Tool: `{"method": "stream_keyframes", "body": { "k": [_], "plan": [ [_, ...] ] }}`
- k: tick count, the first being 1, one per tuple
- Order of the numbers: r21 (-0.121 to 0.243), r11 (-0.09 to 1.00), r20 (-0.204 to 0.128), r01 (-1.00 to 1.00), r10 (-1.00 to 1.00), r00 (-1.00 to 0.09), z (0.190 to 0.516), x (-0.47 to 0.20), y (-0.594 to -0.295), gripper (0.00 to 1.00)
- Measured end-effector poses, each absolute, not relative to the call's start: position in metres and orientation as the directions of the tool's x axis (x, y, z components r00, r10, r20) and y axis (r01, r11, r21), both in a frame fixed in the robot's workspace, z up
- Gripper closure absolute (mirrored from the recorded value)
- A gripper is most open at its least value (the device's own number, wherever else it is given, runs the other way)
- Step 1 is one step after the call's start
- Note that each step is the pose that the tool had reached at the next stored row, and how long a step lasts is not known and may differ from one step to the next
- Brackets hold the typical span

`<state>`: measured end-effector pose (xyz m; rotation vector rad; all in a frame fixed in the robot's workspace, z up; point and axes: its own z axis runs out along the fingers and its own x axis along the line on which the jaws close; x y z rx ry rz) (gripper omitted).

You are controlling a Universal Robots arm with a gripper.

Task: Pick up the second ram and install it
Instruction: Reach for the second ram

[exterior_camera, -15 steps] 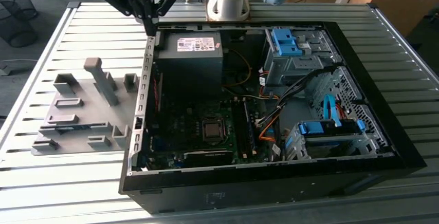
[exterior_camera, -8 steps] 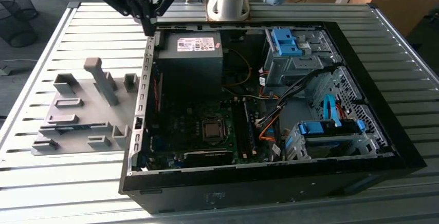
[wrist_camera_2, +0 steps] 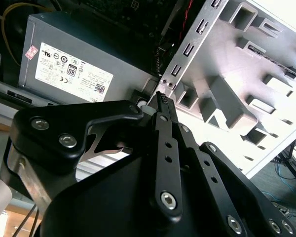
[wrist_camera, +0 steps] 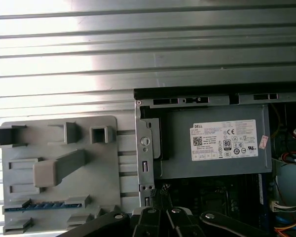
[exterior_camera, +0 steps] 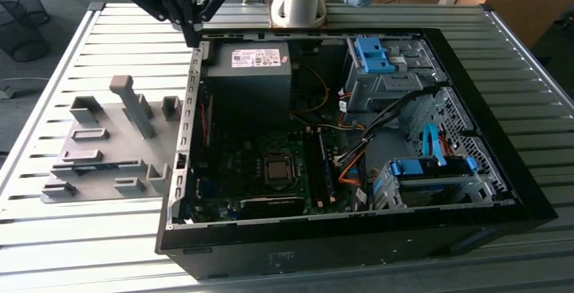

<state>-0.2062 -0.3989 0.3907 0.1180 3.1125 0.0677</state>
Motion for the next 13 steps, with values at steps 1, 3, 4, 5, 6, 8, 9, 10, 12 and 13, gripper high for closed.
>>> {"method": "stream_keyframes", "body": {
  "k": [1,3,4,5,6,8,9,10,12,13],
  "plan": [
    [0.044,0.996,-0.024,0.075,0.076,-0.997,0.3907,-0.2066,-0.3989,0.90],
    [0.044,0.996,-0.024,0.075,0.076,-0.997,0.3907,-0.2075,-0.3989,0.90],
    [0.044,0.996,-0.024,0.075,0.076,-0.997,0.3907,-0.2079,-0.3989,0.90],
    [0.044,0.996,-0.024,0.075,0.076,-0.997,0.3907,-0.2083,-0.3989,0.90],
    [0.044,0.996,-0.024,0.075,0.076,-0.997,0.3906,-0.2088,-0.3989,0.90],
    [0.044,0.996,-0.024,0.075,0.076,-0.997,0.3906,-0.2096,-0.3989,0.90],
    [0.044,0.996,-0.024,0.075,0.076,-0.997,0.3905,-0.2100,-0.3989,0.90],
    [0.044,0.996,-0.024,0.075,0.076,-0.997,0.3905,-0.2104,-0.3989,0.90],
    [0.044,0.996,-0.024,0.075,0.076,-0.997,0.3905,-0.2114,-0.3989,0.90],
    [0.044,0.996,-0.025,0.075,0.076,-0.997,0.3904,-0.2119,-0.3989,0.90]
  ]
}}
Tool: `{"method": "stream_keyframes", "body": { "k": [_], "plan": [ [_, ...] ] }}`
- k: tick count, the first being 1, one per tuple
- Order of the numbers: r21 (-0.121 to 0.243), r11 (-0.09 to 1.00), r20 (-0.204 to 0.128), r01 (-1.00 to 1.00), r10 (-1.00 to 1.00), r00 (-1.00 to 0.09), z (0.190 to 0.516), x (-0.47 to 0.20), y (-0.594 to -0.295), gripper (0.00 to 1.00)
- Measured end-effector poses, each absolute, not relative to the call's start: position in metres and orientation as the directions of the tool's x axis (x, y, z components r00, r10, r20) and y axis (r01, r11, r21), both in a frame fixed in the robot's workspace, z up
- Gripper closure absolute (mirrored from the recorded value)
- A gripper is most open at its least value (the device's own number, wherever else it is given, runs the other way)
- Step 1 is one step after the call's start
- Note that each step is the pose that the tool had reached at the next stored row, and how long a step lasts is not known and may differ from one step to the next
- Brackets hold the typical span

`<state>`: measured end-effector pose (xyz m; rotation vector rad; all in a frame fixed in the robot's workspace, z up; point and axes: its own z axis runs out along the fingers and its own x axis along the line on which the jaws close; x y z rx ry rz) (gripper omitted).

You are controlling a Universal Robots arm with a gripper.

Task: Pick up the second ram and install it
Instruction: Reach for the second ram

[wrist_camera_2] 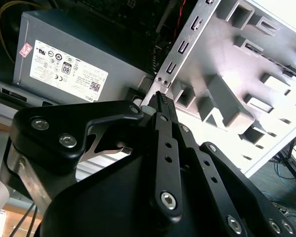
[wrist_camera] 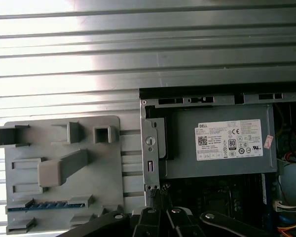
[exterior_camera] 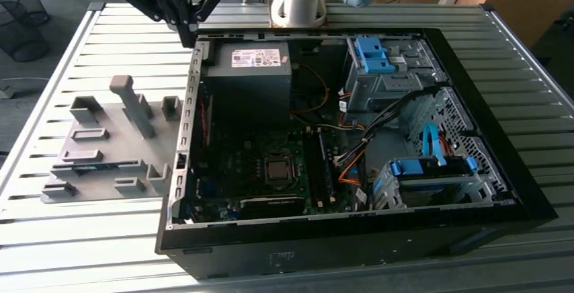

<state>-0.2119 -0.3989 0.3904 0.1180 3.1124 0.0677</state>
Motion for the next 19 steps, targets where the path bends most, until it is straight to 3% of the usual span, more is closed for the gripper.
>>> {"method": "stream_keyframes", "body": {
  "k": [19],
  "plan": [
    [0.044,0.996,-0.024,0.075,0.076,-0.997,0.3901,-0.2206,-0.3989,0.90]
  ]
}}
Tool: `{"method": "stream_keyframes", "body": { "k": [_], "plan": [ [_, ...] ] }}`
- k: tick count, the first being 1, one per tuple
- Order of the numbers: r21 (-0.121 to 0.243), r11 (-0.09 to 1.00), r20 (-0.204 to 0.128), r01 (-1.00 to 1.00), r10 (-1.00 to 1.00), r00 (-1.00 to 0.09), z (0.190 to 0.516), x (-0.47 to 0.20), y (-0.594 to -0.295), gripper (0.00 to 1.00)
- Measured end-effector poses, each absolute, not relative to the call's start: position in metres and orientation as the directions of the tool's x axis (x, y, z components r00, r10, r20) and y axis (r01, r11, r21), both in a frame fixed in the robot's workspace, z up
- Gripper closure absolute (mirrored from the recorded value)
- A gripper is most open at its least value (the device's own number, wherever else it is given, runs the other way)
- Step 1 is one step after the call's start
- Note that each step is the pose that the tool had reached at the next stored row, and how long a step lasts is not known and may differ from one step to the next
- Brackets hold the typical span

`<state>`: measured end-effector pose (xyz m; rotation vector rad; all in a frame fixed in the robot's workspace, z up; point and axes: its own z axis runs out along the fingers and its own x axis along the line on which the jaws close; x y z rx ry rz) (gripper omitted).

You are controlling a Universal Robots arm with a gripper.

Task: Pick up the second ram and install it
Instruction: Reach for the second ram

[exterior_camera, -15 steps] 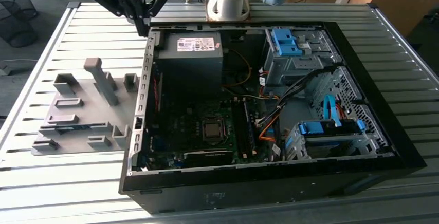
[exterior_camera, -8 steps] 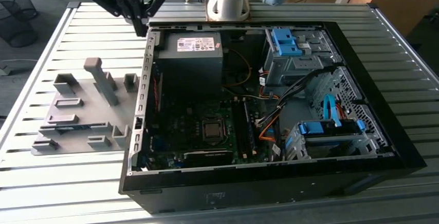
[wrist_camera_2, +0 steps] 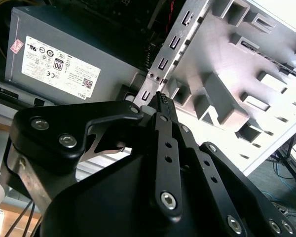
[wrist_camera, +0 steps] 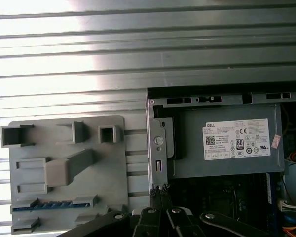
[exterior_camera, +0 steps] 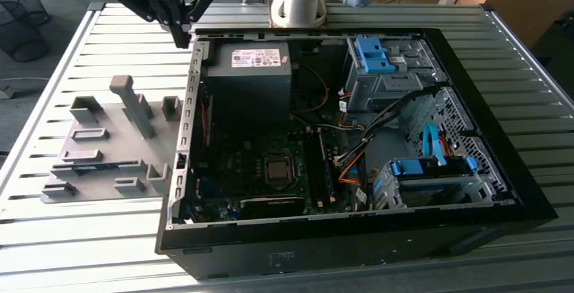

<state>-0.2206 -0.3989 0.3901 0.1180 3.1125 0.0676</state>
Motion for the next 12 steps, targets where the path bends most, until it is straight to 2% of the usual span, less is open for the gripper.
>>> {"method": "stream_keyframes", "body": {
  "k": [12],
  "plan": [
    [0.044,0.996,-0.024,0.075,0.076,-0.997,0.3898,-0.2260,-0.3989,0.90]
  ]
}}
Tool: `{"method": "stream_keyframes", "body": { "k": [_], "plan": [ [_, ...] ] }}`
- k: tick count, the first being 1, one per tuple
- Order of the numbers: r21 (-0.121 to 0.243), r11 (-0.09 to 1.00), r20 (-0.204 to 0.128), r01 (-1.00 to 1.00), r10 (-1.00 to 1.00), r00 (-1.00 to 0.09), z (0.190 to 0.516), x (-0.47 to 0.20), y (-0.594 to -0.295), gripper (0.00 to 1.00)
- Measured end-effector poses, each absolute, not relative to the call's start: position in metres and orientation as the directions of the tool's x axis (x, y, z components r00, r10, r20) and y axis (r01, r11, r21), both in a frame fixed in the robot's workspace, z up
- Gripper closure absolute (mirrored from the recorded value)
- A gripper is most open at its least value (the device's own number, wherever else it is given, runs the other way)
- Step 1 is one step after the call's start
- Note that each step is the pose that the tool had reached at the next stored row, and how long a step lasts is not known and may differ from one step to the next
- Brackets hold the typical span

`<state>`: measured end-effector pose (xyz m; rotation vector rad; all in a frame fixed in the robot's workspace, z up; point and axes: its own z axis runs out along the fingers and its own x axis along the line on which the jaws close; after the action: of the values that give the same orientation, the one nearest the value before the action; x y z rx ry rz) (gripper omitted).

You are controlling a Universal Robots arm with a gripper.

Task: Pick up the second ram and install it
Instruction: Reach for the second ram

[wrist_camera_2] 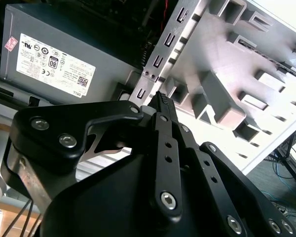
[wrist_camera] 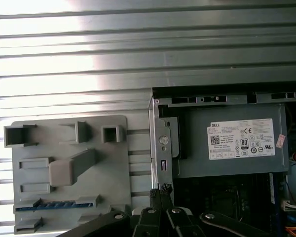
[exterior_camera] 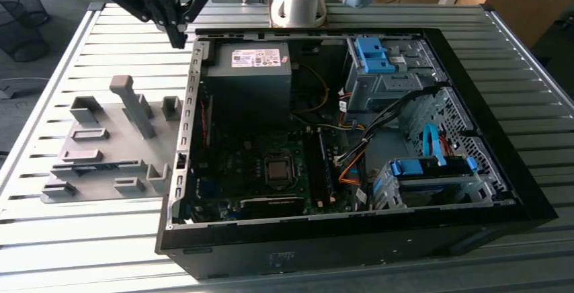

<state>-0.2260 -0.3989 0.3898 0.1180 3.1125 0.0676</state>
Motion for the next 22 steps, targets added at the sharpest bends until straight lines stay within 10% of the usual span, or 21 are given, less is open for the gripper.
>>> {"method": "stream_keyframes", "body": {
  "k": [22],
  "plan": [
    [0.044,0.996,-0.025,0.075,0.076,-0.997,0.389,-0.247,-0.399,0.90]
  ]
}}
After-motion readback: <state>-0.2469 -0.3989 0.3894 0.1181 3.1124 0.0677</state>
